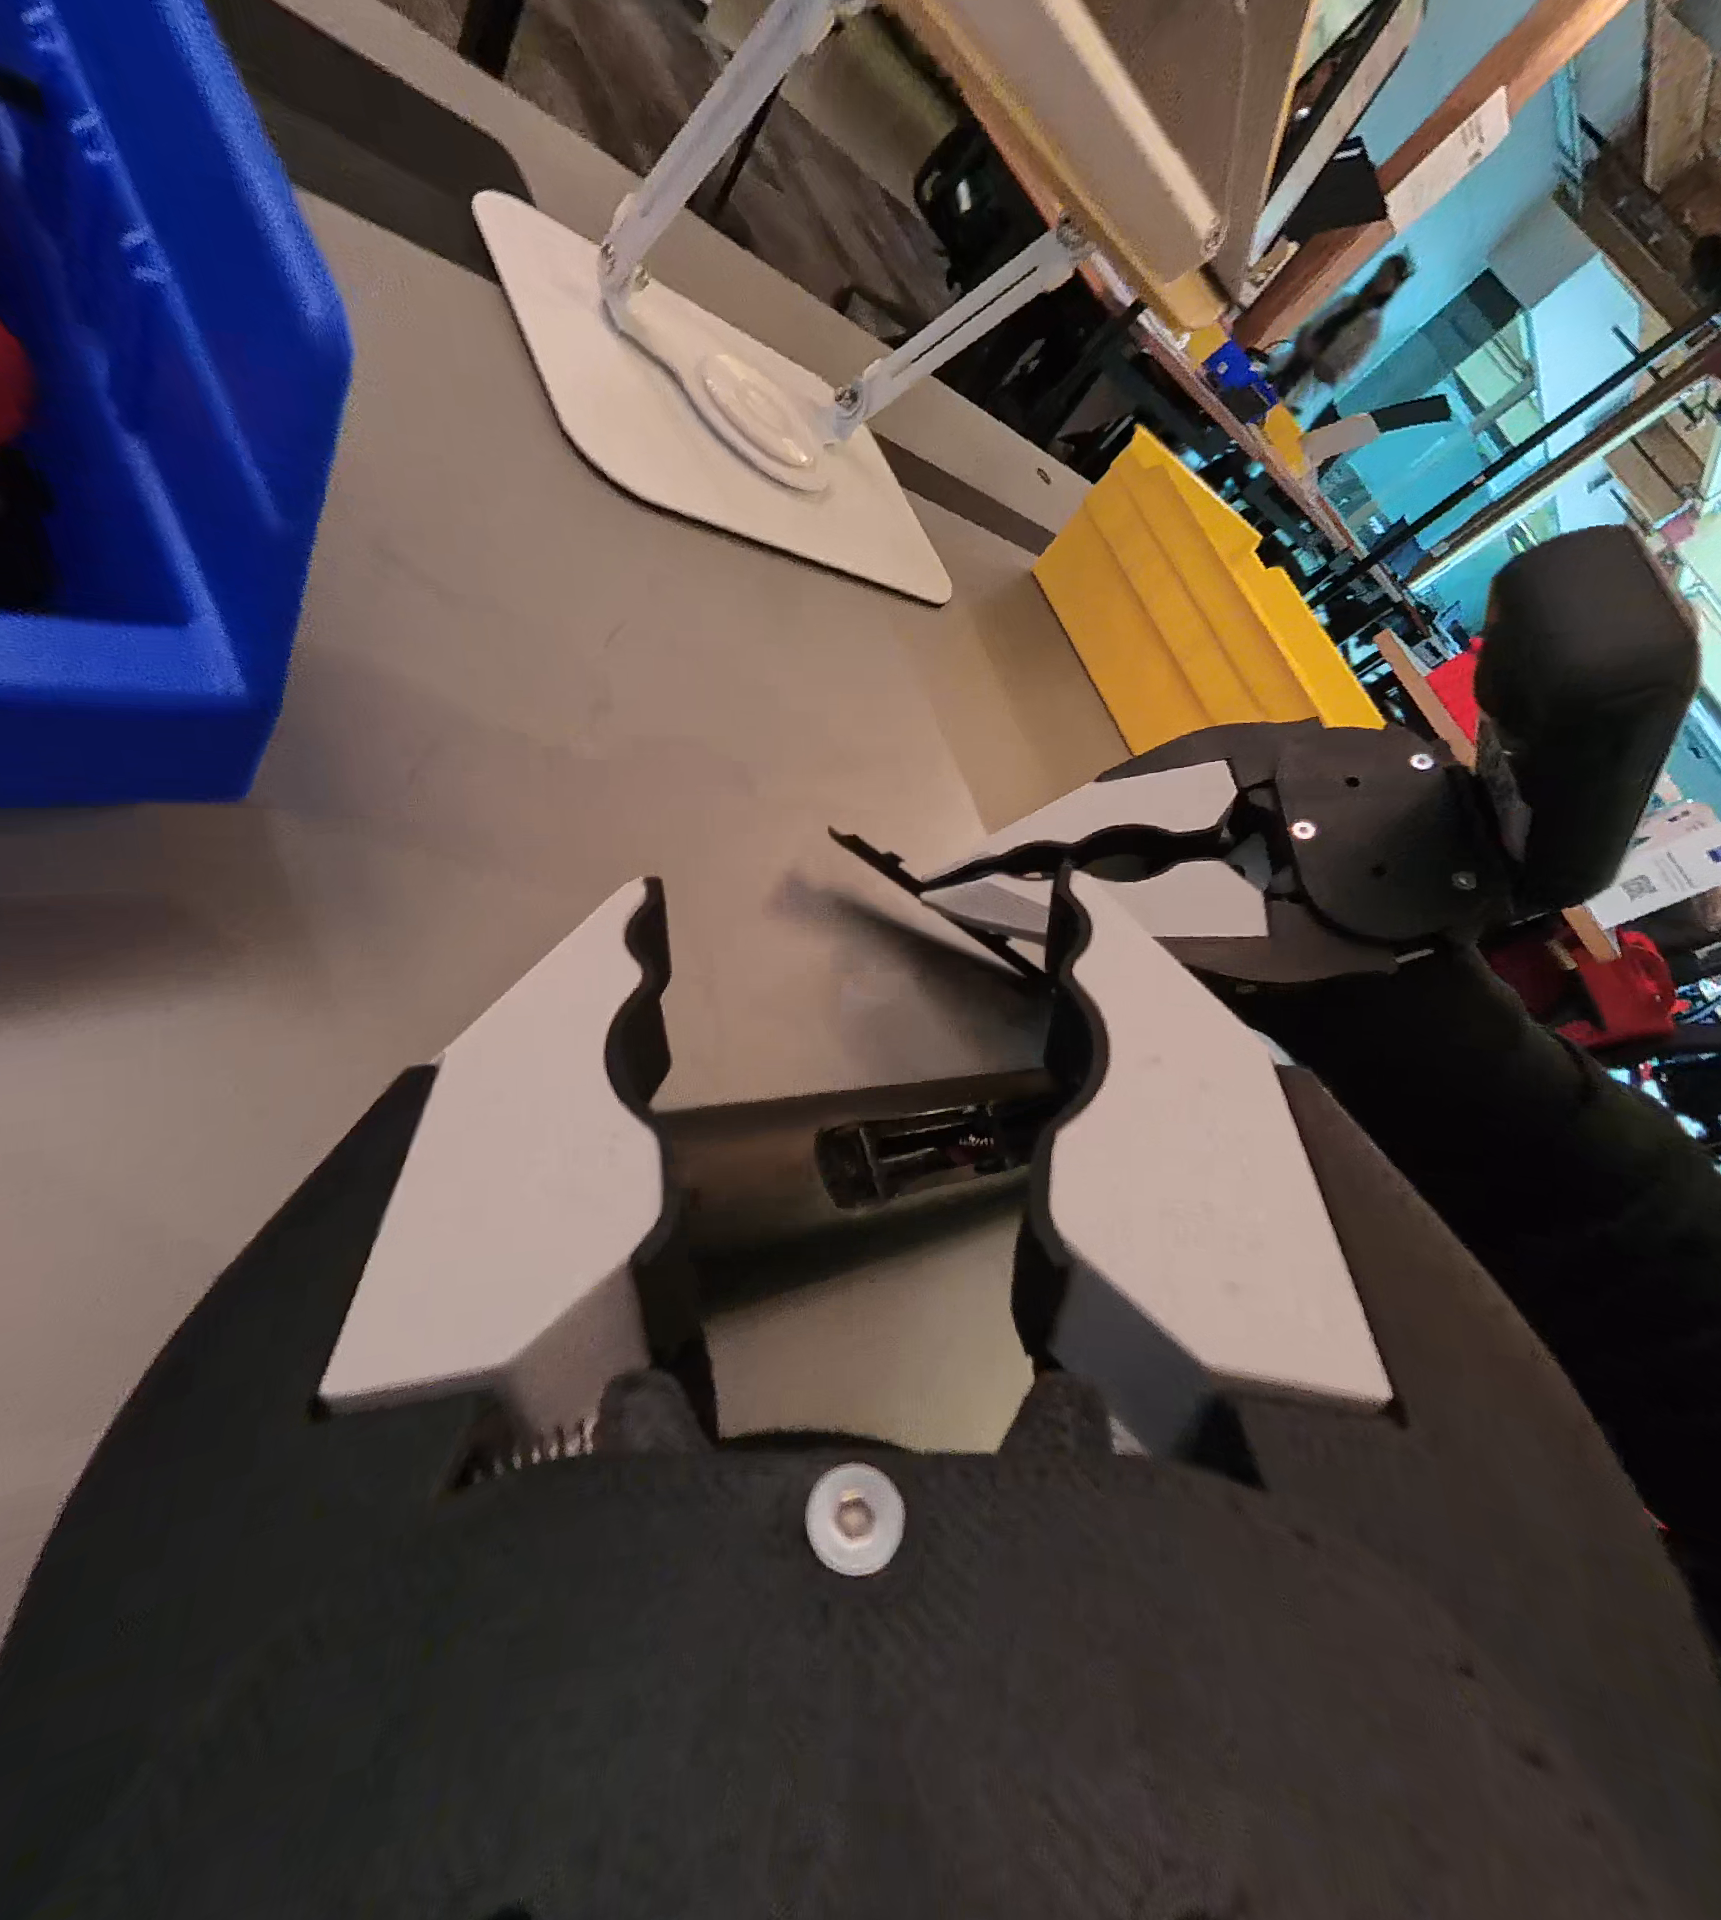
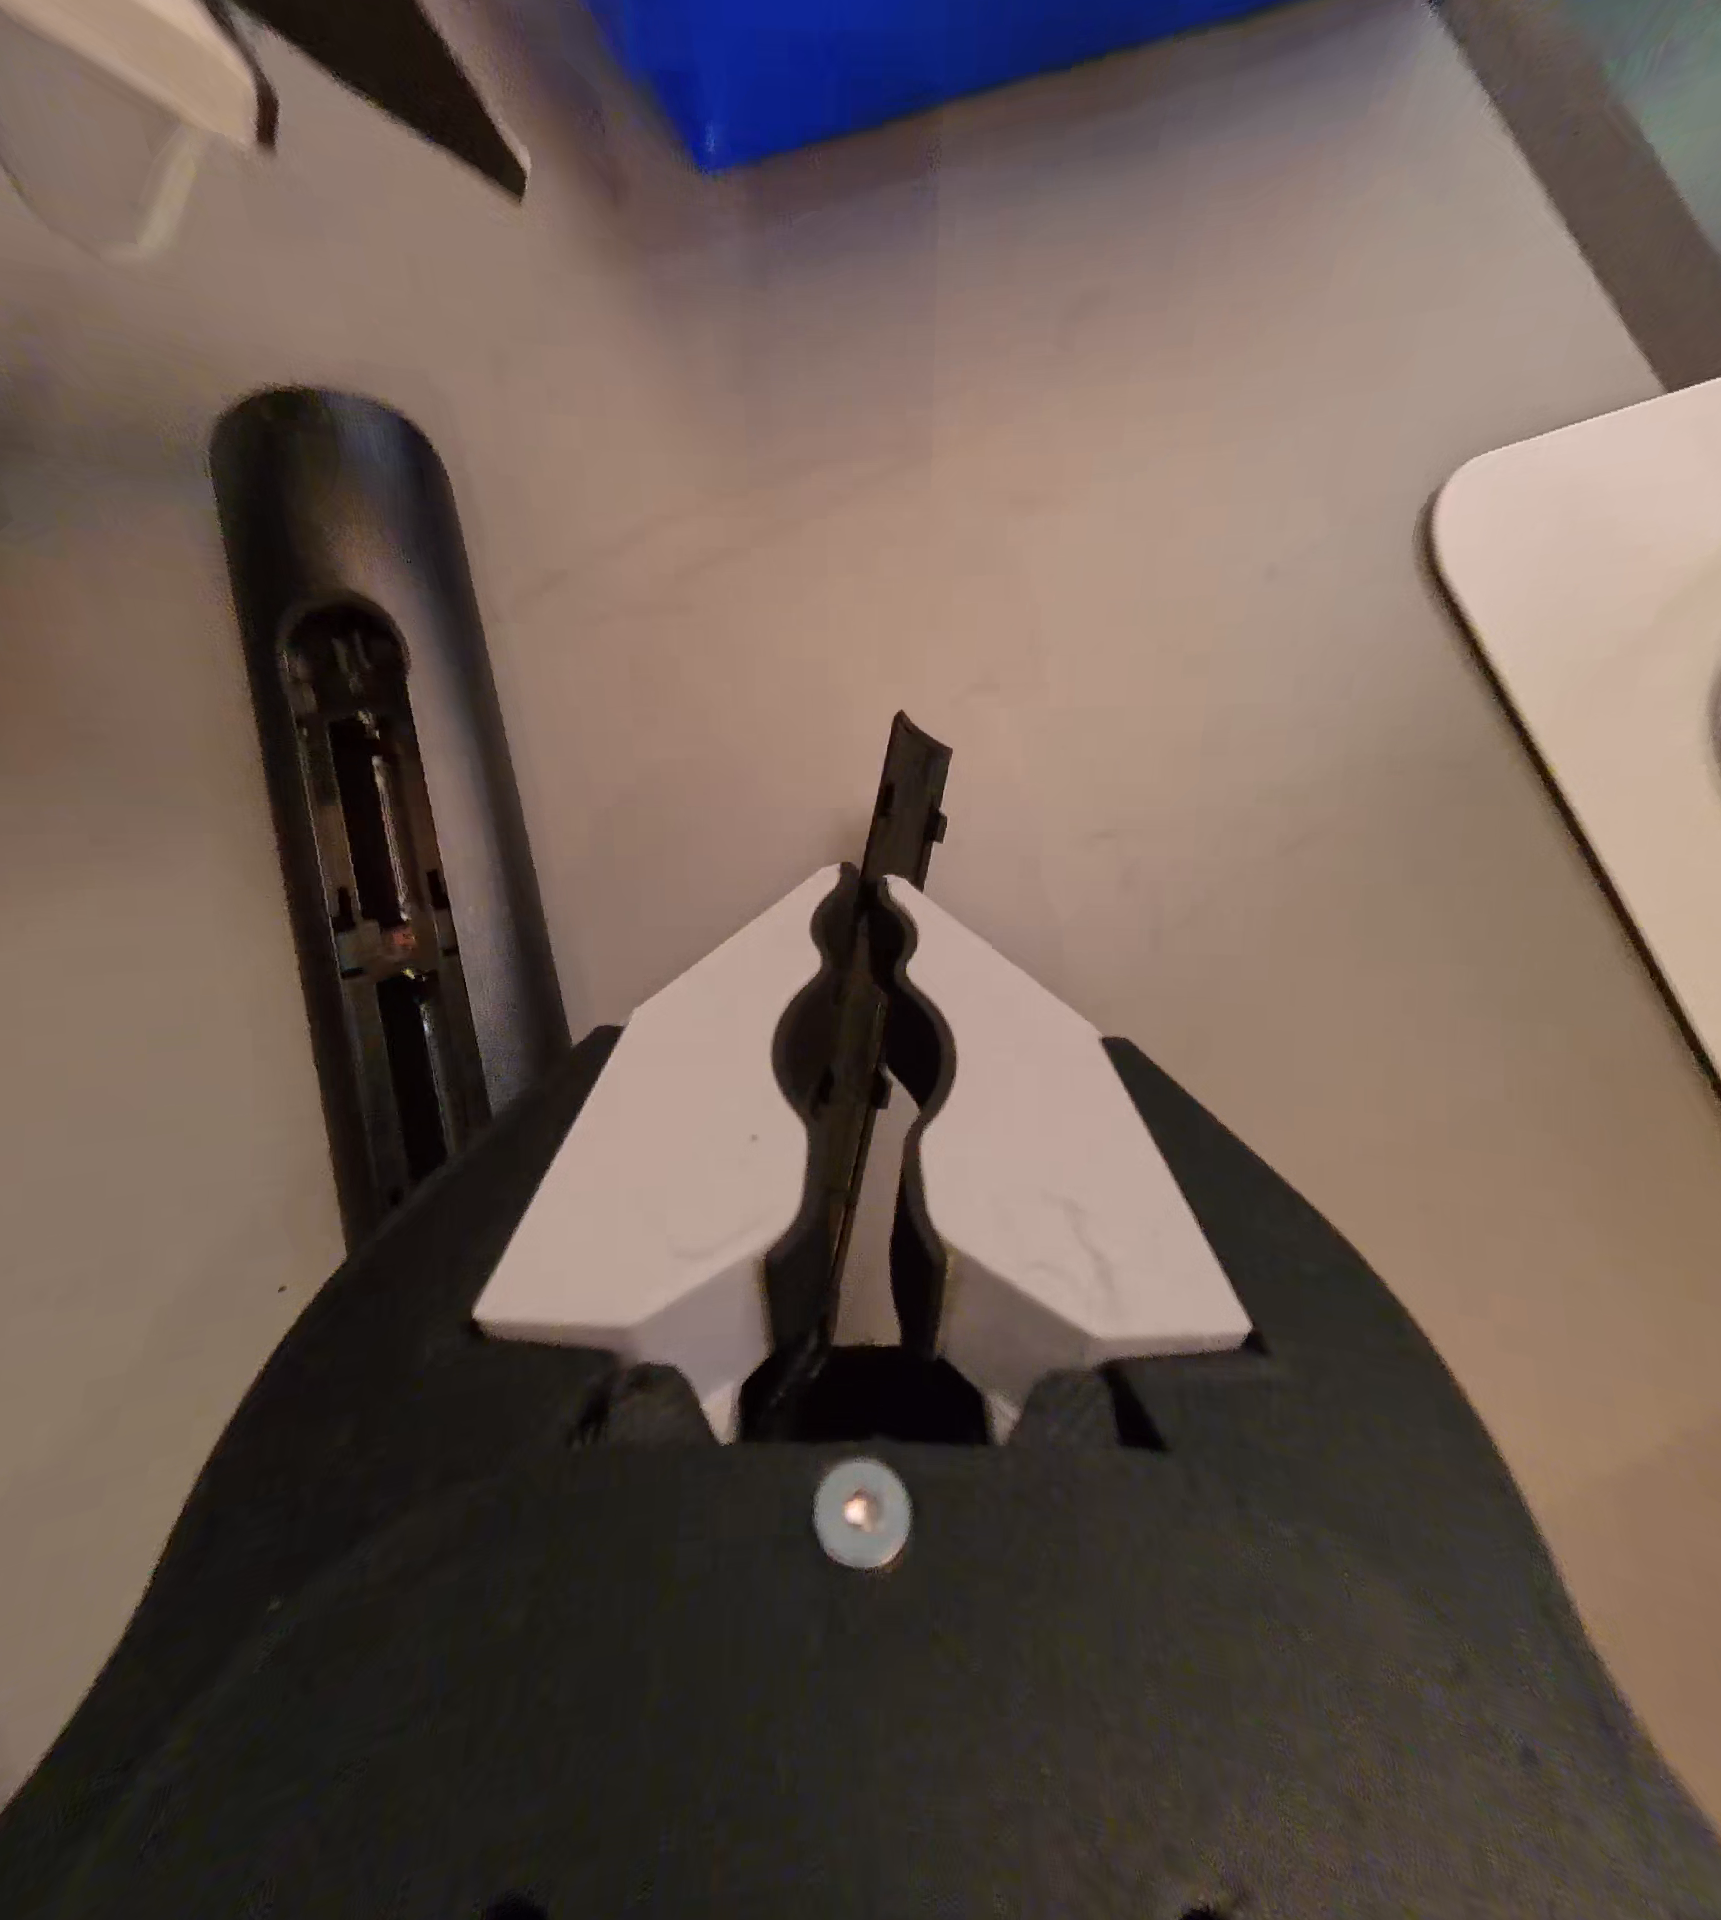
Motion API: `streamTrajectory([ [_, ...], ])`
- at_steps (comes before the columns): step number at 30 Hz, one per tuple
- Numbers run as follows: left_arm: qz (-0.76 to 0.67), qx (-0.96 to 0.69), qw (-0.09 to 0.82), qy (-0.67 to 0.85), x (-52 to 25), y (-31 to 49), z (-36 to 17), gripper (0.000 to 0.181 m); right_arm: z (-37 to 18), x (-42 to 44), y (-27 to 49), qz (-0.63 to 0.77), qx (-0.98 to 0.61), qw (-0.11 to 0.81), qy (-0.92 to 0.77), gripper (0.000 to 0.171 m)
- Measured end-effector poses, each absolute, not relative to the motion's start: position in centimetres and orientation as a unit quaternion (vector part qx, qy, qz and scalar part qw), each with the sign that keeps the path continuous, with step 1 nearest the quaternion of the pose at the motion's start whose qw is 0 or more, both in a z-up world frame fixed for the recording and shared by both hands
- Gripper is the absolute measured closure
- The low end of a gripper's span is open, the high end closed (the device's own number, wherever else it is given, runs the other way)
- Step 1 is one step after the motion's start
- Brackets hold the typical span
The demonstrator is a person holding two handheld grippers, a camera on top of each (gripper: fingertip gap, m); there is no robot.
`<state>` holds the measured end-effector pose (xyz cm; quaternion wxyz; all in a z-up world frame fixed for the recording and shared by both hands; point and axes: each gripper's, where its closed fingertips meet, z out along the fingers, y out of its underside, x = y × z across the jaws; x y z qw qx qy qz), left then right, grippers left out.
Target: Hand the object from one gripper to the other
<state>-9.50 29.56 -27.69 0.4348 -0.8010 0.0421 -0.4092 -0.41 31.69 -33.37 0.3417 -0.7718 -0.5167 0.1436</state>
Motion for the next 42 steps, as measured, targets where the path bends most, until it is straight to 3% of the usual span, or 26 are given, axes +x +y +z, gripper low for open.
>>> streamTrajectory([
  [1,-0.411,-0.799,0.436,0.045,-9.3,29.6,-27.5,0.111,-32.8,-0.3,31.8,0.161,-0.774,0.351,-0.502,0.171],
  [4,-0.421,-0.79,0.44,0.071,-8.1,29.4,-26.9,0.119,-29.5,-0.8,31.5,0.274,-0.767,0.383,-0.436,0.171],
  [6,-0.443,-0.775,0.439,0.106,-6.3,28.7,-26.2,0.121,-24.8,-1.8,30.5,0.423,-0.726,0.406,-0.361,0.171],
  [11,-0.627,-0.657,0.389,0.152,-0.8,25.6,-21.6,0.125,-15.9,-1.6,27.8,0.623,-0.579,0.448,-0.276,0.171],
  [14,-0.737,-0.559,0.344,0.161,0.9,23.5,-18.3,0.138,-14.5,-1.8,26.2,0.661,-0.535,0.451,-0.271,0.171],
  [18,-0.786,-0.495,0.328,0.172,1.6,22.1,-16.4,0.178,-14.1,-1.8,25.3,0.677,-0.518,0.451,-0.264,0.171],
  [20,-0.787,-0.503,0.309,0.177,1.7,21.9,-16.7,0.178,-14.5,-1.7,25.3,0.654,-0.532,0.461,-0.277,0.17],
  [22,-0.769,-0.528,0.297,0.204,1.6,21.7,-17.4,0.178,-14.5,-0.9,25.7,0.604,-0.554,0.485,-0.304,0.139],
  [23,-0.753,-0.548,0.286,0.226,1.5,21.6,-17.8,0.178,-14.6,-0.5,25.8,0.556,-0.565,0.503,-0.344,0.131],
  [25,-0.73,-0.577,0.237,0.281,1.1,20.9,-18.6,0.178,-15.0,0.3,25.3,0.397,-0.564,0.542,-0.479,0.129],
  [28,-0.67,-0.631,0.169,0.353,0.4,20.7,-20.6,0.178,-14.9,-0.1,23.5,0.162,-0.49,0.532,-0.672,0.115],
  [32,-0.62,-0.649,0.08,0.432,0.1,19.8,-20.9,0.179,-18.4,-0.6,23.6,-0.063,-0.39,0.41,-0.822,0.114],
  [33,-0.59,-0.664,0.055,0.456,-0.1,19.6,-21.7,0.178,-19.5,-0.7,23.6,-0.081,-0.376,0.383,-0.84,0.122],
  [37,-0.501,-0.693,-0.017,0.518,-1.0,19.0,-23.7,0.178,-23.6,-0.8,23.6,-0.103,-0.36,0.306,-0.876,0.148],
  [42,-0.477,-0.697,-0.06,0.532,-2.7,19.8,-24.7,0.177,-25.8,-1.5,24.2,-0.047,-0.452,0.31,-0.835,0.153],
])
